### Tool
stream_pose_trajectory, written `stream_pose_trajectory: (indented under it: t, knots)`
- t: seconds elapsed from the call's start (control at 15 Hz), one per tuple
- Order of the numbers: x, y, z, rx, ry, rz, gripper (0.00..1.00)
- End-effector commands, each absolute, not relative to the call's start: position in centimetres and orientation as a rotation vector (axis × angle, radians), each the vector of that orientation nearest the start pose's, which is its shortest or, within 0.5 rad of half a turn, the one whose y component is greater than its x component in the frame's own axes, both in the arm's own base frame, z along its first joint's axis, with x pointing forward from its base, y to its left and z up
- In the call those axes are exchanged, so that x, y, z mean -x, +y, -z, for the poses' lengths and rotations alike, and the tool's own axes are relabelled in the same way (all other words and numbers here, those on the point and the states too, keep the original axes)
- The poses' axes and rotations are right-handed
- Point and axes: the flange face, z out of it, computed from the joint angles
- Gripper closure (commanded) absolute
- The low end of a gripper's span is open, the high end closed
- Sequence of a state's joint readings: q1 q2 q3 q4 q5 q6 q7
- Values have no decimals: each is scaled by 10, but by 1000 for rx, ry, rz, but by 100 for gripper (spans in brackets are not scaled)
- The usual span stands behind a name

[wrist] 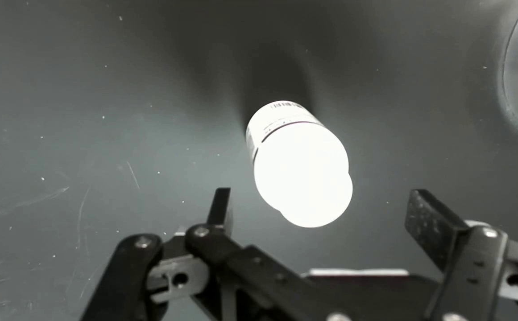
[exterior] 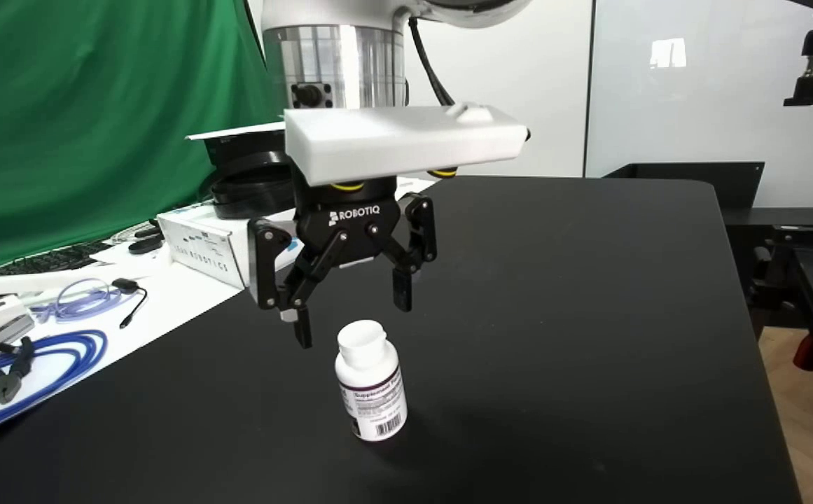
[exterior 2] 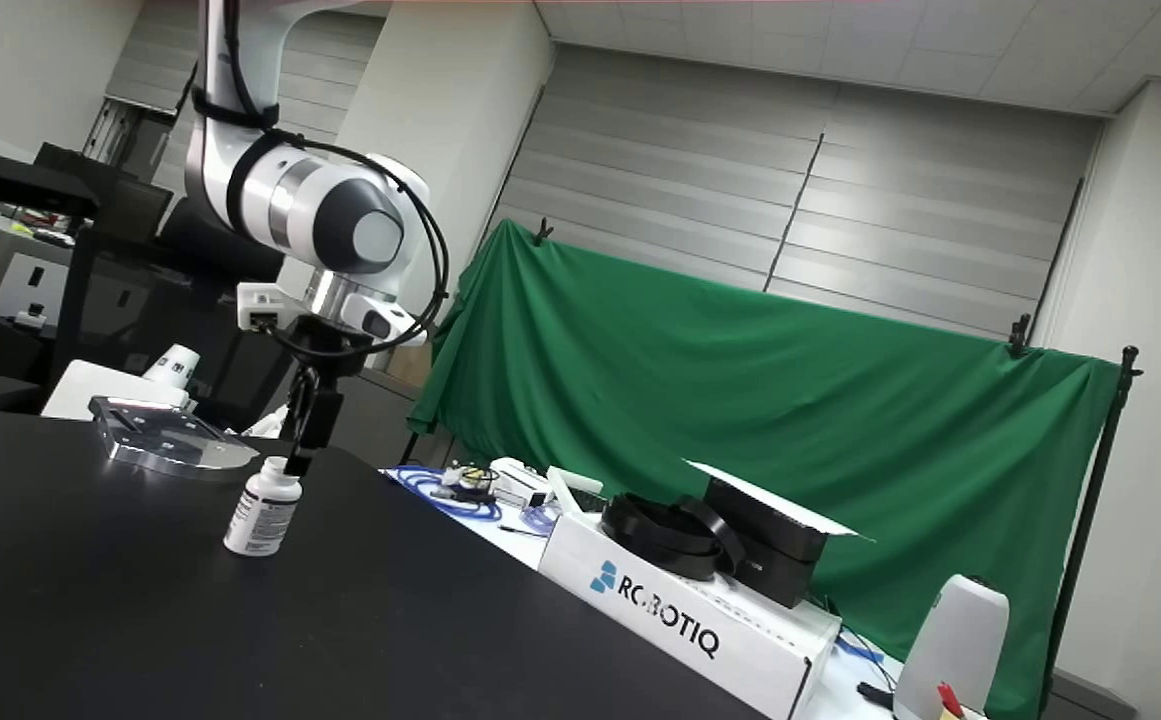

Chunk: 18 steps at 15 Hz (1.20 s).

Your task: Pick the bottle and put it on the metal object

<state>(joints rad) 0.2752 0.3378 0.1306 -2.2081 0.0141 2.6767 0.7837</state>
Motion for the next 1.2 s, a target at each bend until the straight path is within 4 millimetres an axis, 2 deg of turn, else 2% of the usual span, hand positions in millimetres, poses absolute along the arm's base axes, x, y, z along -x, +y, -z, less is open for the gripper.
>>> stream_pose_trajectory:
  t: [0.0,0.07,0.13,0.2,0.4,0.53,0.67,0.87,1.13]
  knots:
    - [-531,224,-231,2984,583,146,0]
    - [-531,224,-227,2993,572,142,25]
    - [-531,225,-224,3001,563,139,26]
    - [-531,227,-221,3006,553,137,32]
    - [-529,234,-213,3024,524,131,55]
    - [-529,241,-214,3030,510,134,66]
    - [-532,247,-223,3028,496,154,69]
    - [-541,258,-248,3007,474,188,81]
    - [-559,276,-286,2959,450,241,81]
